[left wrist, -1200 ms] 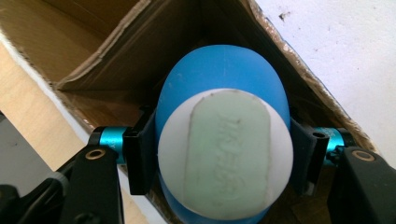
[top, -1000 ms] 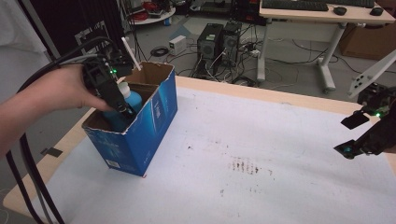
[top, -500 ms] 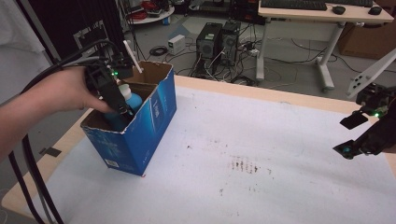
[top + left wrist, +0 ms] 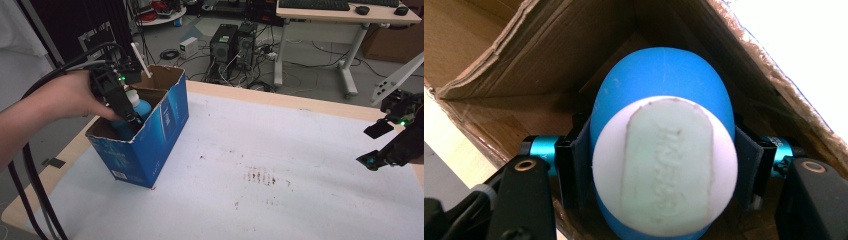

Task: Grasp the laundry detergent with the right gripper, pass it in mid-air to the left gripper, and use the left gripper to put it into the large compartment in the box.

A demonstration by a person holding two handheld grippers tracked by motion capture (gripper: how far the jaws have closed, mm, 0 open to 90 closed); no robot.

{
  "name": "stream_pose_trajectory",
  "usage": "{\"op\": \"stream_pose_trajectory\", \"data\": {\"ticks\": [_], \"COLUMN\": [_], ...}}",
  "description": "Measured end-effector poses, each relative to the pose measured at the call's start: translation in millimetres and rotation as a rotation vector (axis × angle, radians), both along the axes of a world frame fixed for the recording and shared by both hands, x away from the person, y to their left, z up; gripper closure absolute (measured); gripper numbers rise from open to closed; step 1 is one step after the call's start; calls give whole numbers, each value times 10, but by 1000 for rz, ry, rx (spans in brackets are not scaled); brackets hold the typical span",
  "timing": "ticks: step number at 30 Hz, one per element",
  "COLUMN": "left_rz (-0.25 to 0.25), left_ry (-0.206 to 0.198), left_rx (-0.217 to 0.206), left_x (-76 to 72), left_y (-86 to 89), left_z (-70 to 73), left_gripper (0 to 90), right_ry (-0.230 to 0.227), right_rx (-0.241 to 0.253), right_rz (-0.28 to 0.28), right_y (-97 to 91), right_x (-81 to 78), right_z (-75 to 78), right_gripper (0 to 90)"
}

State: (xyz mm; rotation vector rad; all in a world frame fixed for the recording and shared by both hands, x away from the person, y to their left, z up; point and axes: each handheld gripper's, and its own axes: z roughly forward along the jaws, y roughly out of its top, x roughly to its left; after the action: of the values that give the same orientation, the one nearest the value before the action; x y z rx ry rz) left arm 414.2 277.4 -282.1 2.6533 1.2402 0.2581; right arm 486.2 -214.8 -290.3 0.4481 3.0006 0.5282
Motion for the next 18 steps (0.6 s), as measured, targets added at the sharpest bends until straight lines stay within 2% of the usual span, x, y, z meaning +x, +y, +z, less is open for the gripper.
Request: {"op": "stream_pose_trajectory", "data": {"ticks": [16, 18], "left_rz": [0, -2], "left_ry": [9, 3], "left_rx": [15, 16], "left_x": [2, -4], "left_y": [3, 1], "left_z": [11, 32], "left_gripper": [373, 321], "right_ry": [-1, -2], "right_rx": [-4, -4], "right_rz": [0, 1], "right_y": [-10, -13], "right_x": [-16, -21], "right_z": [4, 7], "right_gripper": [176, 176]}}
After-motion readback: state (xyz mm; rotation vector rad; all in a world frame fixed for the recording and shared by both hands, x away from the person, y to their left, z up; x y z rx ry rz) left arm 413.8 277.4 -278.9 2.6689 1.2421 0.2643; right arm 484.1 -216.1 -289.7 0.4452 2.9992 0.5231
